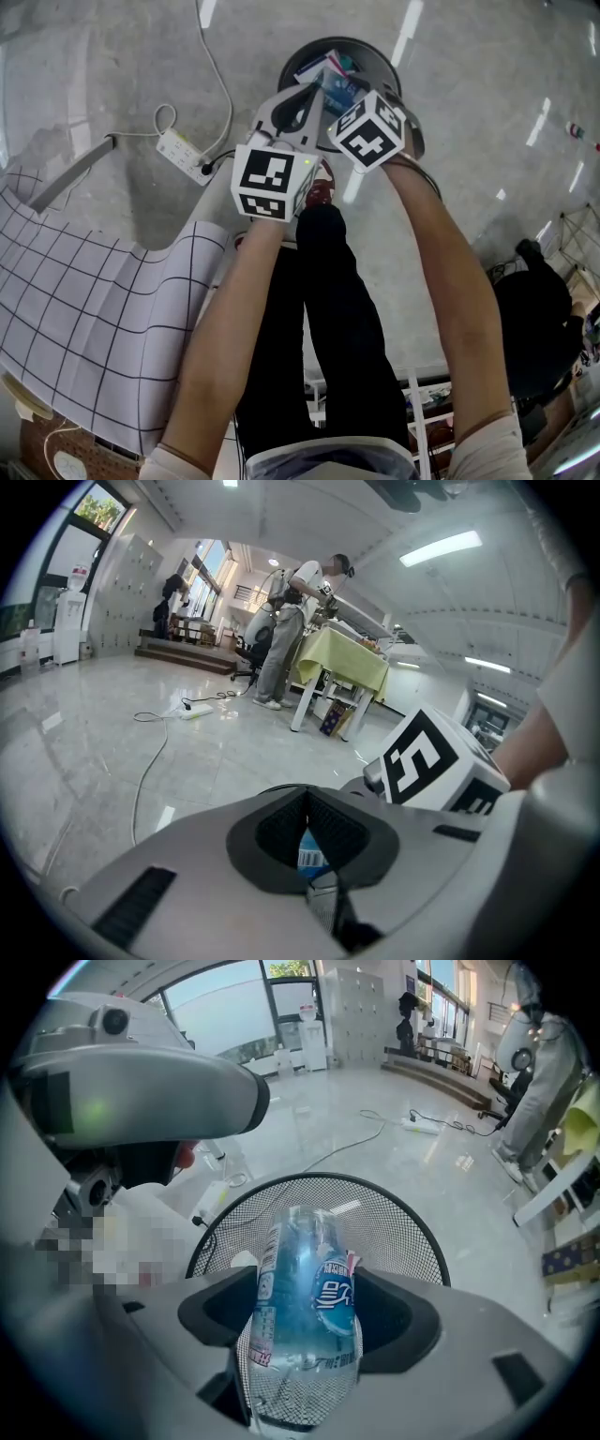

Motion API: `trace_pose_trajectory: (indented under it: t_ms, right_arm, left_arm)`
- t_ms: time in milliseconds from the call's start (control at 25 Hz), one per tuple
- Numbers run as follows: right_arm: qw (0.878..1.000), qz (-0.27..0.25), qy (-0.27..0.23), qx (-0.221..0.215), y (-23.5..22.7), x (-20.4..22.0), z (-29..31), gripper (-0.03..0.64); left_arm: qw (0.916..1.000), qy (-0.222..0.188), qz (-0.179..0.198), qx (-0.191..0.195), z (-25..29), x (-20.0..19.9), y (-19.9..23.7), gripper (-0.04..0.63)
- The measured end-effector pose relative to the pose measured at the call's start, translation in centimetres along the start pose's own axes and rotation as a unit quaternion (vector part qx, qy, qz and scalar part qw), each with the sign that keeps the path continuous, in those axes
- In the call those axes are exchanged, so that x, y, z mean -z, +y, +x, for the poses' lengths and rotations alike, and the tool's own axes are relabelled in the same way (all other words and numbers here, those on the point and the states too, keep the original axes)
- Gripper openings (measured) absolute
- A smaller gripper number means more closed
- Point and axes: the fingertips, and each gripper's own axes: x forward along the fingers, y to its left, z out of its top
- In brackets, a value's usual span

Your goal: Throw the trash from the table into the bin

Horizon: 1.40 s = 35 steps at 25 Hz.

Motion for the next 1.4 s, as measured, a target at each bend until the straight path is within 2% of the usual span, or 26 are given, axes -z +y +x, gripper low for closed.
trace_pose_trajectory:
  t_ms: [240, 680, 1040, 1280, 1320, 1400]
  right_arm:
    - [1.000, -0.001, 0.004, 0.004, 0.4, 0.2, 0.3, 0.304]
    - [1.000, 0.003, -0.019, 0.016, 0.3, 0.0, -0.3, 0.308]
    - [0.999, 0.007, -0.032, 0.029, 0.0, -0.4, -2.0, 0.307]
    - [0.997, 0.026, -0.064, 0.039, 0.4, -1.8, -4.8, 0.302]
    - [0.996, 0.030, -0.070, 0.041, 0.5, -2.0, -5.4, 0.299]
    - [0.995, 0.035, -0.084, 0.049, 0.8, -2.5, -6.8, 0.248]
  left_arm:
    - [1.0000, 0.001, 0.003, -0.002, -0.6, 0.0, 0.5, 0.006]
    - [1.0000, -0.001, 0.002, 0.005, -0.3, -0.2, 0.0, 0.006]
    - [0.9999, -0.016, 0.004, 0.003, -0.9, -2.3, 0.0, 0.006]
    - [0.9994, -0.033, 0.004, 0.002, -2.2, -4.7, -0.8, 0.006]
    - [0.9994, -0.034, 0.006, 0.003, -2.5, -5.1, -1.0, 0.006]
    - [0.9993, -0.037, 0.009, 0.002, -3.1, -5.8, -1.2, 0.006]
